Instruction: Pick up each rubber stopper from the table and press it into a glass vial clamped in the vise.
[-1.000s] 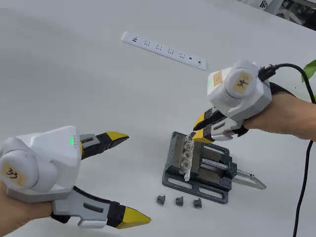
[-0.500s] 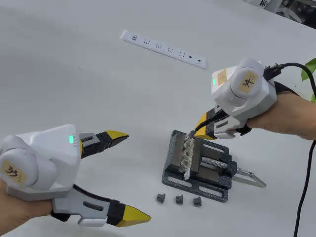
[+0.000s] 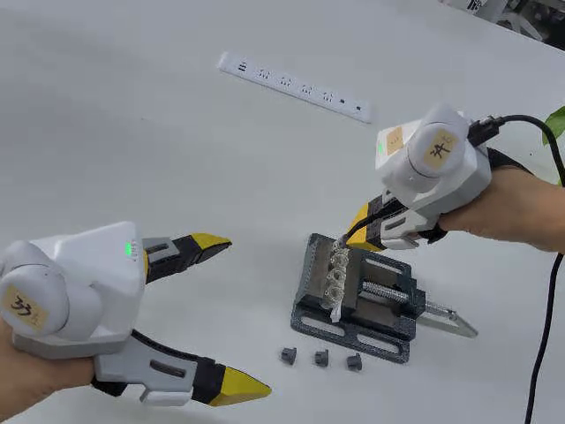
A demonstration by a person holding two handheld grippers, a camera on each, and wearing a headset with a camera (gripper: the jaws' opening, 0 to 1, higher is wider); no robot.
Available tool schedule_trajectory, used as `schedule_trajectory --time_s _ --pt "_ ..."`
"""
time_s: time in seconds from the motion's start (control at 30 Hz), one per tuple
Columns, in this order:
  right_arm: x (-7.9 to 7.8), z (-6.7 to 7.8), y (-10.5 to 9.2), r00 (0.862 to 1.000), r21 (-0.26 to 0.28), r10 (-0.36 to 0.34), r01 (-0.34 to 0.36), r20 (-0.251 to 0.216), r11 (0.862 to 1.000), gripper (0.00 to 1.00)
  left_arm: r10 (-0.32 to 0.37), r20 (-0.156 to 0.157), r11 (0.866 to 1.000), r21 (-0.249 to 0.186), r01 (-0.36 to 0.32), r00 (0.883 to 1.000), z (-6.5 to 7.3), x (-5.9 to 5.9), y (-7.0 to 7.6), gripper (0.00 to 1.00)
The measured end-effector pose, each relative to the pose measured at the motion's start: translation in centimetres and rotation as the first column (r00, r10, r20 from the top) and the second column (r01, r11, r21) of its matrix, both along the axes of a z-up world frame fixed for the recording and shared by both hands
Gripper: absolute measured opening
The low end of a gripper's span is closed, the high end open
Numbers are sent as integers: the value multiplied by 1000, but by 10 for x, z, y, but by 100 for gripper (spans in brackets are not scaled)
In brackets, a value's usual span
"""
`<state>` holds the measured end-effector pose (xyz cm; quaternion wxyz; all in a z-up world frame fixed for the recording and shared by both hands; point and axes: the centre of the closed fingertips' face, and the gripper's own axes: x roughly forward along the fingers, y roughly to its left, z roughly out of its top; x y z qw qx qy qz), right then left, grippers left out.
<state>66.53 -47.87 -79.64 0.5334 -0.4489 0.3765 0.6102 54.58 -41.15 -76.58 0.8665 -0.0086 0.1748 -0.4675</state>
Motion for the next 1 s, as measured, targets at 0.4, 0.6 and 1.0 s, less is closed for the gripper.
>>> schedule_trajectory --time_s 0.4,0.6,1.0 --pt "-1 -1 -1 1000 -33 24 -24 11 999 1 -10 4 1000 -7 10 1000 1 1 -3 94" --pt "-1 -2 -1 1000 -52 23 -23 3 998 1 -13 3 1000 -7 13 1000 0 0 -4 94" --pt "-1 -3 0 1000 -93 10 -12 -14 996 1 -9 8 1000 -12 9 1000 2 3 -3 94"
